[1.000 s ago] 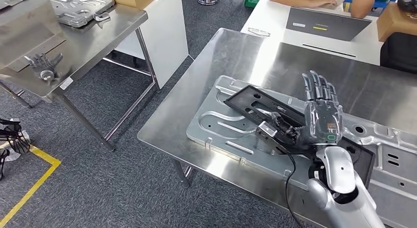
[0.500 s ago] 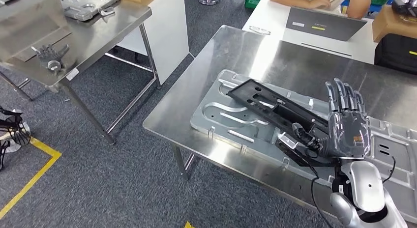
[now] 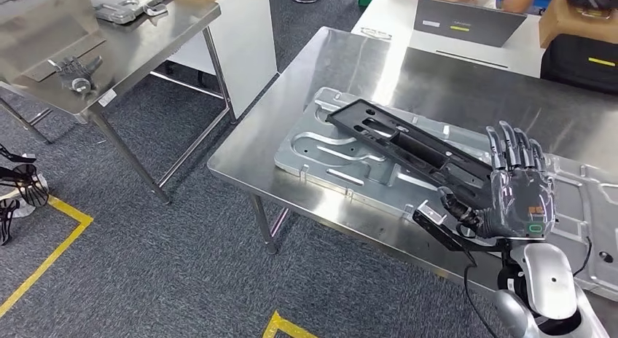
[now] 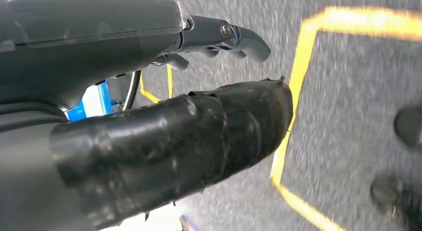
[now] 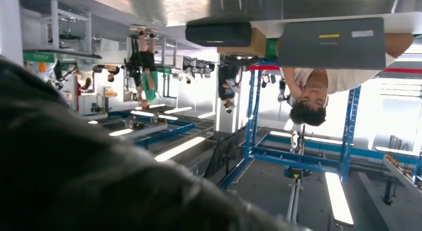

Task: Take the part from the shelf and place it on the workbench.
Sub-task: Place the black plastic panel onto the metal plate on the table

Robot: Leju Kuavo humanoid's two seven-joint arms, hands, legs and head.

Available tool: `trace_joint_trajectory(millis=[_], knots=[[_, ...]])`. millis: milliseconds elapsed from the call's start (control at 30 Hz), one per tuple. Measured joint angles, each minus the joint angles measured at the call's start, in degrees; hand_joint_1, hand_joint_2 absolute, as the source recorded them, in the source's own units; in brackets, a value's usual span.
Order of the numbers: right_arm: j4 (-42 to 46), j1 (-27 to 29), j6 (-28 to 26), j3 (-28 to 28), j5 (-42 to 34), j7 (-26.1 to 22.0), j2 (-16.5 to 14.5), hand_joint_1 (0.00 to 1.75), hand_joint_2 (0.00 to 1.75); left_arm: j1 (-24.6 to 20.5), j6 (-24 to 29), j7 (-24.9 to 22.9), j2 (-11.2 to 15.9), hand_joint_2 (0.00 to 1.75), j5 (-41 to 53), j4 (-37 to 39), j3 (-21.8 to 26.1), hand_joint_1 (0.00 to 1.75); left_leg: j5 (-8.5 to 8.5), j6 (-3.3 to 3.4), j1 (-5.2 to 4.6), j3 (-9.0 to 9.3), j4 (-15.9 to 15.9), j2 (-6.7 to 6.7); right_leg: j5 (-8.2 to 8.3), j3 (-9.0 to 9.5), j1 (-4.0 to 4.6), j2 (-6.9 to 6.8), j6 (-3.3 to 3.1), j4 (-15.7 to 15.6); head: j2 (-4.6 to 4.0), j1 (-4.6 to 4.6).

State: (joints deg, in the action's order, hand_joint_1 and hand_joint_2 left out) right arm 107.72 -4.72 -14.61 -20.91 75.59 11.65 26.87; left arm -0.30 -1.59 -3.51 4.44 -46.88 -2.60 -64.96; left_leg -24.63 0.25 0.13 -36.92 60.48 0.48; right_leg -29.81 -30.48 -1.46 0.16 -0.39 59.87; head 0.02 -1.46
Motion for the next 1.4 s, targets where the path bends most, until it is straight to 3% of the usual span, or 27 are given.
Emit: trace_joint_trajectory(millis=[100, 133, 167, 200, 267, 333, 400, 467, 500, 567, 633, 667, 733, 767, 800, 867, 900, 967, 1000, 1067, 1133, 1167, 1200, 1233, 1300, 1333, 1400], knots=[[0.03, 0.20, -0.02, 0.02, 0.23, 0.05, -0.02, 0.00, 0.00, -0.01, -0.07, 0.10, -0.14, 0.00, -0.01, 0.04, -0.11, 0.00, -7.60, -0.66, 0.24, -2.76, 8.29, -0.07, 1.72, -2.00, 0.02, 0.30, -0.89, -0.09, 0.00, -0.02], [0.03, 0.30, -0.03, 0.02, 0.27, 0.07, -0.02, 0.00, 0.00, -0.04, -0.09, 0.10, -0.14, 0.00, -0.03, 0.05, -0.18, 0.00, -9.33, -0.72, 0.26, -3.44, 11.64, -0.07, 2.29, -2.72, 0.12, 0.47, -0.91, -0.02, 0.00, -0.02], [0.03, 0.40, -0.05, 0.02, 0.30, 0.07, -0.02, 0.00, 0.00, -0.06, -0.11, 0.10, -0.14, 0.00, -0.08, 0.05, -0.25, 0.00, -9.74, -0.65, 0.26, -3.47, 13.77, -0.09, 2.85, -3.46, 0.22, 0.69, -0.90, 0.06, 0.00, -0.03], [0.03, 0.49, -0.08, 0.02, 0.30, 0.07, -0.03, 0.00, 0.00, -0.09, -0.14, 0.10, -0.14, 0.00, -0.15, 0.06, -0.31, 0.00, -8.97, -0.44, 0.21, -2.59, 14.04, -0.16, 3.40, -4.18, 0.34, 0.97, -0.86, 0.15, 0.00, -0.03], [0.10, 0.58, -0.15, 0.02, 0.30, 0.07, -0.03, 0.00, 0.00, -0.11, -0.20, 0.10, -0.11, 0.00, -0.28, 0.08, -0.35, 0.00, -6.18, 0.58, 0.00, 2.10, 8.76, -1.03, 4.45, -5.40, 0.56, 1.68, -0.78, 0.25, 0.00, -0.03], [0.30, 0.57, -0.22, 0.03, 0.31, 0.11, -0.03, 0.00, 0.00, -0.08, -0.28, 0.10, 0.03, 0.00, -0.32, 0.20, -0.37, 0.00, -5.49, 1.75, -0.27, 7.66, 0.71, -2.70, 5.44, -6.22, 0.67, 2.34, -0.46, 0.18, 0.00, -0.01], [0.45, 0.59, -0.28, 0.04, 0.32, 0.15, -0.04, 0.00, 0.00, -0.07, -0.34, 0.10, 0.13, 0.00, -0.34, 0.34, -0.39, 0.00, -5.69, 2.25, -0.58, 9.70, -3.23, -3.40, 6.58, -6.56, 0.34, 2.98, 0.29, -0.31, 0.00, -0.06], [0.49, 0.72, -0.27, 0.04, 0.32, 0.15, -0.03, 0.00, 0.00, -0.16, -0.35, 0.10, 0.14, 0.00, -0.35, 0.38, -0.41, 0.00, -4.36, 2.46, -0.66, 9.54, -4.50, -2.53, 7.45, -6.72, 0.10, 3.40, 1.08, -0.95, 0.00, -0.12], [0.50, 0.73, -0.17, 0.05, 0.31, 0.15, -0.01, 0.00, 0.00, -0.21, -0.39, 0.10, 0.15, 0.00, -0.36, 0.39, -0.43, 0.00, -3.56, 2.70, -0.57, 9.48, -5.25, -1.93, 6.72, -6.97, 0.17, 2.92, 1.29, -0.62, 0.00, -0.11], [0.49, 0.66, 0.06, 0.07, 0.27, 0.16, 0.04, 0.00, 0.00, -0.25, -0.46, 0.13, 0.13, 0.00, -0.38, 0.39, -0.46, 0.00, -2.00, 3.11, -0.32, 8.80, -6.19, -0.62, 2.21, -8.17, 0.21, 1.26, 1.45, 3.15, 0.00, -0.05], [0.48, 0.63, 0.17, 0.08, 0.19, 0.17, 0.06, 0.00, 0.00, -0.18, -0.57, 0.21, 0.12, 0.00, -0.41, 0.39, -0.50, 0.00, -1.05, 3.20, -0.32, 7.22, -5.89, 0.54, -2.64, -9.77, 0.07, 0.45, 1.83, 10.01, 0.00, -0.04], [0.48, 0.66, 0.18, 0.08, 0.14, 0.17, 0.07, 0.00, 0.00, -0.16, -0.62, 0.25, 0.11, 0.00, -0.42, 0.39, -0.51, 0.00, -0.71, 3.07, -0.27, 6.30, -5.49, 1.13, -3.34, -10.07, -0.07, 0.33, 2.12, 12.75, 0.00, -0.03], [0.47, 0.67, 0.19, 0.08, 0.03, 0.18, 0.09, 0.00, 0.00, -0.14, -0.69, 0.32, 0.08, 0.00, -0.43, 0.39, -0.52, 0.00, -0.21, 2.67, -0.04, 4.30, -4.32, 2.28, -1.20, -8.21, -0.44, -0.06, 2.80, 13.16, 0.00, -0.03], [0.47, 0.65, 0.19, 0.08, 0.00, 0.17, 0.10, 0.00, 0.00, -0.14, -0.72, 0.36, 0.06, 0.00, -0.45, 0.39, -0.52, 0.00, -0.06, 2.41, 0.10, 3.28, -3.50, 2.79, 0.30, -5.87, -0.68, -0.60, 3.17, 10.51, 0.00, -0.03], [0.47, 0.58, 0.21, 0.08, -0.04, 0.17, 0.11, 0.00, 0.00, -0.16, -0.73, 0.40, 0.09, 0.00, -0.47, 0.40, -0.52, 0.00, 0.03, 2.09, 0.15, 2.27, -2.62, 3.20, 0.72, -3.19, -0.67, -1.46, 3.53, 6.88, 0.01, -0.01], [0.48, 0.43, 0.27, 0.10, -0.14, 0.16, 0.13, 0.00, 0.00, -0.23, -0.78, 0.46, 0.12, 0.00, -0.52, 0.43, -0.52, 0.00, 0.18, 1.40, 0.02, 1.06, -1.14, 3.84, -0.14, 0.22, -0.39, -2.65, 3.11, 1.39, 0.01, -0.09], [0.48, 0.36, 0.34, 0.11, -0.23, 0.15, 0.14, 0.00, 0.00, -0.28, -0.81, 0.47, 0.14, 0.00, -0.55, 0.45, -0.52, 0.00, 0.37, 1.04, -0.08, 0.83, -0.80, 4.10, -0.80, 0.54, -0.14, -2.74, 2.59, 0.43, 0.01, -0.12], [0.48, 0.31, 0.52, 0.12, -0.50, 0.04, 0.16, 0.00, 0.00, -0.34, -0.91, 0.50, 0.09, 0.00, -0.64, 0.46, -0.52, 0.00, 0.69, 0.29, 0.00, 0.70, -0.52, 4.47, -0.33, -0.23, -0.13, -2.09, 1.24, 0.30, 0.01, -0.08], [0.47, 0.26, 0.62, 0.11, -0.62, -0.04, 0.17, 0.00, 0.00, -0.36, -0.97, 0.51, 0.05, 0.00, -0.70, 0.46, -0.52, 0.00, -0.08, -0.12, 0.16, 0.37, -0.03, 3.94, 0.17, -0.75, -0.16, -1.79, 0.64, 0.28, 0.01, -0.08], [0.47, 0.11, 0.78, 0.09, -0.74, -0.16, 0.16, 0.00, 0.00, -0.29, -1.06, 0.52, -0.02, 0.00, -0.79, 0.46, -0.52, 0.00, -4.44, -0.77, 0.39, -0.92, 3.68, 1.85, 1.41, -2.13, -0.20, -1.21, -0.34, 0.09, 0.00, -0.07], [0.47, 0.03, 0.92, 0.08, -0.75, -0.21, 0.15, 0.00, 0.00, -0.21, -1.06, 0.54, -0.04, 0.00, -0.86, 0.48, -0.52, 0.00, -9.68, -0.90, 0.42, -2.55, 10.49, 0.28, 2.67, -3.56, 0.01, -0.41, -0.68, 0.14, 0.00, -0.08], [0.46, 0.04, 0.97, 0.08, -0.80, -0.23, 0.15, 0.00, 0.00, -0.19, -1.05, 0.54, -0.04, 0.00, -0.89, 0.49, -0.52, 0.00, -10.82, -0.77, 0.39, -2.82, 13.29, 0.06, 3.32, -4.37, 0.18, 0.05, -0.75, 0.21, 0.00, -0.08], [0.46, 0.04, 1.02, 0.08, -0.97, -0.31, 0.15, 0.00, 0.00, -0.18, -1.04, 0.54, -0.04, 0.00, -0.91, 0.49, -0.52, 0.00, -10.71, -0.51, 0.34, -2.33, 14.43, -0.02, 3.95, -5.16, 0.37, 0.43, -0.82, 0.27, 0.00, -0.08], [0.45, 0.04, 1.09, 0.08, -1.24, -0.45, 0.15, 0.00, 0.00, -0.20, -1.04, 0.54, -0.04, 0.00, -0.92, 0.50, -0.52, 0.00, -9.63, -0.12, 0.22, -0.86, 13.53, -0.07, 4.57, -5.97, 0.56, 0.79, -0.86, 0.32, 0.00, -0.09], [0.46, -0.01, 1.21, 0.08, -1.80, -0.84, 0.21, 0.00, 0.00, -0.35, -1.04, 0.54, 0.06, 0.00, -0.95, 0.55, -0.52, 0.00, -7.10, 1.21, -0.25, 4.56, 6.33, -0.46, 5.68, -7.17, 0.84, 1.34, -0.87, 0.34, 0.00, -0.07], [0.46, -0.06, 1.26, 0.08, -1.95, -0.98, 0.26, 0.00, 0.00, -0.47, -1.05, 0.54, 0.13, 0.00, -0.98, 0.60, -0.52, 0.00, -6.67, 1.85, -0.51, 7.40, 1.92, -0.70, 6.20, -7.50, 0.89, 1.54, -0.73, 0.26, 0.00, -0.05], [0.45, -0.17, 1.31, 0.05, -2.05, -1.06, 0.36, 0.00, 0.00, -0.63, -1.07, 0.57, 0.28, 0.00, -1.06, 0.69, -0.52, 0.00, -6.59, 2.61, -0.99, 10.36, -3.40, -1.08, 7.32, -7.68, 0.55, 1.70, -0.15, -0.25, 0.00, -0.06]])
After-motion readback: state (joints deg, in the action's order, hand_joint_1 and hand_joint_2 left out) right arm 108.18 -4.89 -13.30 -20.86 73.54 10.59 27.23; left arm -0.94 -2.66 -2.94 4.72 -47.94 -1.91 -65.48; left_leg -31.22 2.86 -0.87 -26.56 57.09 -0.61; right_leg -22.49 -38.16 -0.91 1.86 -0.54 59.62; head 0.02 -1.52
